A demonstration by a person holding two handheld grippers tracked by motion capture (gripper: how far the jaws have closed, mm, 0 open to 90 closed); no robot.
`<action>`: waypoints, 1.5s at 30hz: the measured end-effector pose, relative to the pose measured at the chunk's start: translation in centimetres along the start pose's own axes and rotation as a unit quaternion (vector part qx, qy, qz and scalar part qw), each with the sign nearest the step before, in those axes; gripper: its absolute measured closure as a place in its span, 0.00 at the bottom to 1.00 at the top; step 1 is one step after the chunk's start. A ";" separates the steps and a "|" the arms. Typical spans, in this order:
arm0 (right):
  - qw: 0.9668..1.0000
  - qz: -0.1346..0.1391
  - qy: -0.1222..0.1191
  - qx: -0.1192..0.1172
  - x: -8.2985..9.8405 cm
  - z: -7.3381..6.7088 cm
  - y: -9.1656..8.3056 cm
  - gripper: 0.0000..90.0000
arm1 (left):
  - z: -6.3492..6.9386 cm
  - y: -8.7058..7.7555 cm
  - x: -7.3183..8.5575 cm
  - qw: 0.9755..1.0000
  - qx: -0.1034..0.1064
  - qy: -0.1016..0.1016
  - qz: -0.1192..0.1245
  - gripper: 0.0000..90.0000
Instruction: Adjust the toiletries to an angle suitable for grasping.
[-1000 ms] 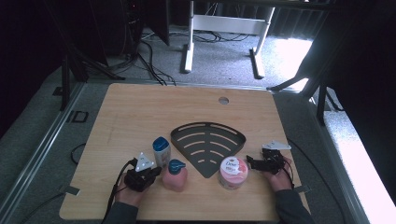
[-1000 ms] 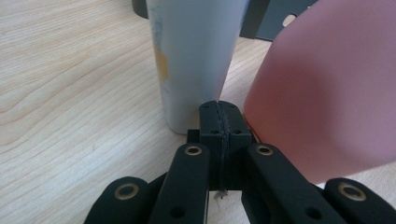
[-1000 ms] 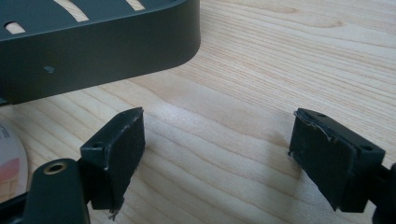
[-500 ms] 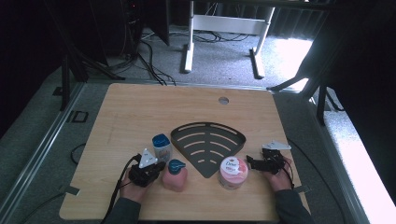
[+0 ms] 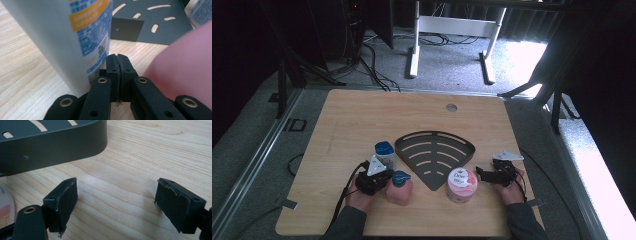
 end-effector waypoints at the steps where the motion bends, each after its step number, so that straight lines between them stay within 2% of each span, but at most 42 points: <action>1: 1.000 0.000 0.000 0.000 0.0 0.0 0.0 0.20 | -0.2 0.2 -0.2 1.000 -0.002 0.003 0.001 0.98; 8: 1.000 0.000 0.000 0.000 0.0 0.0 0.0 0.20 | -1.1 0.6 -0.8 1.000 -0.009 0.004 0.003 0.98; 15: 1.000 0.000 0.000 0.000 0.0 0.0 0.0 0.20 | -1.8 1.4 -1.6 1.000 -0.014 0.021 -0.002 0.99; 22: 1.000 0.000 0.000 0.000 0.0 0.0 0.0 0.20 | -2.4 1.8 -2.0 1.000 -0.019 0.022 -0.001 0.99; 38: 1.000 0.000 0.000 0.000 0.0 0.0 0.0 0.20 | -2.8 2.4 -2.4 0.999 -0.024 0.035 -0.010 0.99; 39: 1.000 0.000 0.000 0.000 0.0 0.0 0.0 0.20 | -2.8 2.3 -2.2 0.998 -0.036 0.042 -0.014 0.99; 42: 1.000 0.000 0.000 0.000 0.0 0.0 0.0 0.20 | -2.8 1.9 -1.7 0.997 -0.049 0.054 -0.026 0.99; 45: 1.000 0.000 0.000 0.000 0.0 0.0 0.0 0.20 | -3.1 1.8 -1.1 0.996 -0.055 0.057 -0.034 0.99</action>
Point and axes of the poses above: each handheld gripper's, and its own axes: y roughly forward along the jaws, x roughly out of its underside, z roughly to its right, the point moved 10 cm from there along y, roughly forward along the jaws, and after that the axes turned 11 degrees about x, right-handed, at the moved point
